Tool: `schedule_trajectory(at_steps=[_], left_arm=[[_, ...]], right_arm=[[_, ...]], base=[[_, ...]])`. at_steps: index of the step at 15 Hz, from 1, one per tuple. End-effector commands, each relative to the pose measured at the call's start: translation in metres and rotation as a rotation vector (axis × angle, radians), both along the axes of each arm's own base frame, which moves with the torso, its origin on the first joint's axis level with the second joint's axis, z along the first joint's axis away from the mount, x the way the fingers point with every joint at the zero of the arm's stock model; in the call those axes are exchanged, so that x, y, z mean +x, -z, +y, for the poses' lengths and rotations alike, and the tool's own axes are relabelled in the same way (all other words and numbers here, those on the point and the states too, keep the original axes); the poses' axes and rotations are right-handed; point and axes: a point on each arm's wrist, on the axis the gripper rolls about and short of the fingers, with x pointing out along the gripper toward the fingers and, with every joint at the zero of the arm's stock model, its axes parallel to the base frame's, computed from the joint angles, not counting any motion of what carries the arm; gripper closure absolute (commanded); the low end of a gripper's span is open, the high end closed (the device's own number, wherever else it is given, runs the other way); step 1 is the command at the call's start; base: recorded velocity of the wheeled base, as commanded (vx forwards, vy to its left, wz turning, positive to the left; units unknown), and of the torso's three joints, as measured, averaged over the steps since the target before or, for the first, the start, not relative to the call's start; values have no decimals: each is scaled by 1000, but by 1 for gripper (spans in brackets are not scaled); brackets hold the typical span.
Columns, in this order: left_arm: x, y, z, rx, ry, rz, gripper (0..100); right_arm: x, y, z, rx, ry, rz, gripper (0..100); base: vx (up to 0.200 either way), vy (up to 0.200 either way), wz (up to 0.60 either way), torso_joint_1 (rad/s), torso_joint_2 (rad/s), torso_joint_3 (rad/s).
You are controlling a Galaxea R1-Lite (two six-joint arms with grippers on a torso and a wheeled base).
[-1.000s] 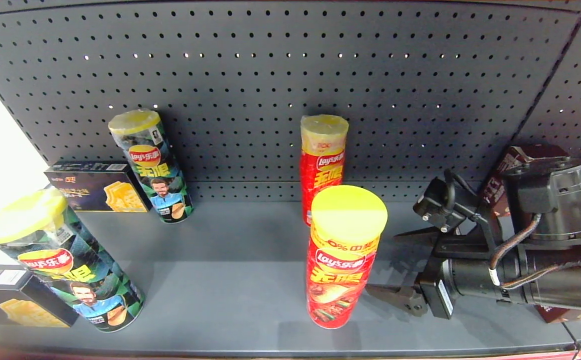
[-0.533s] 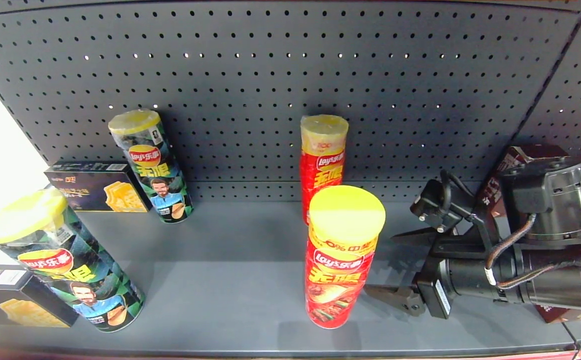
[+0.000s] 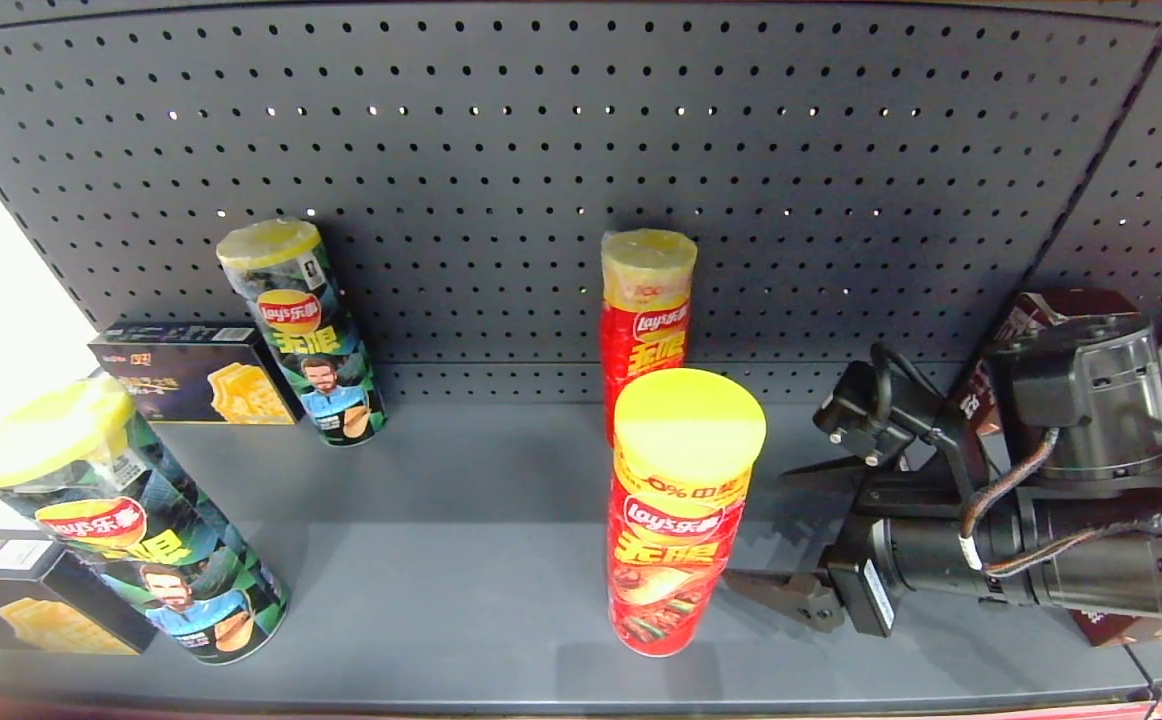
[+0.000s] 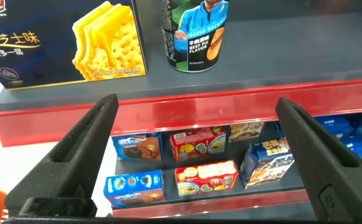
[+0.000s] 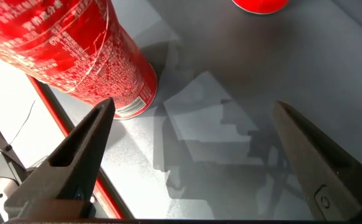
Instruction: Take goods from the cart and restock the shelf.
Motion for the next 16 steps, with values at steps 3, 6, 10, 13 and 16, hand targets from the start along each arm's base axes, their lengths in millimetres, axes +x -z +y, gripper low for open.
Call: schedule_trajectory(at_steps=[3, 6, 10, 13, 16], left_arm=[[0, 0, 0, 0, 0, 0, 0], [0, 0, 0, 0, -2, 0, 0], [0, 0, 0, 0, 0, 0, 0], [0, 0, 0, 0, 0, 0, 0], [0, 0, 0, 1, 0, 0, 0]], right_arm=[[0, -1, 0, 2, 1, -3, 0], [0, -11, -10, 42, 33, -53, 0], [-7, -58, -70, 154, 237, -236, 0], [-42, -87, -107, 228, 362, -373, 0], [-119, -76, -150, 244, 584, -536, 0]], base=[[0, 0, 0, 0, 0, 0], [0, 0, 0, 0, 0, 0], [0, 0, 0, 0, 0, 0], [0, 0, 0, 0, 0, 0], [0, 0, 0, 0, 0, 0]])
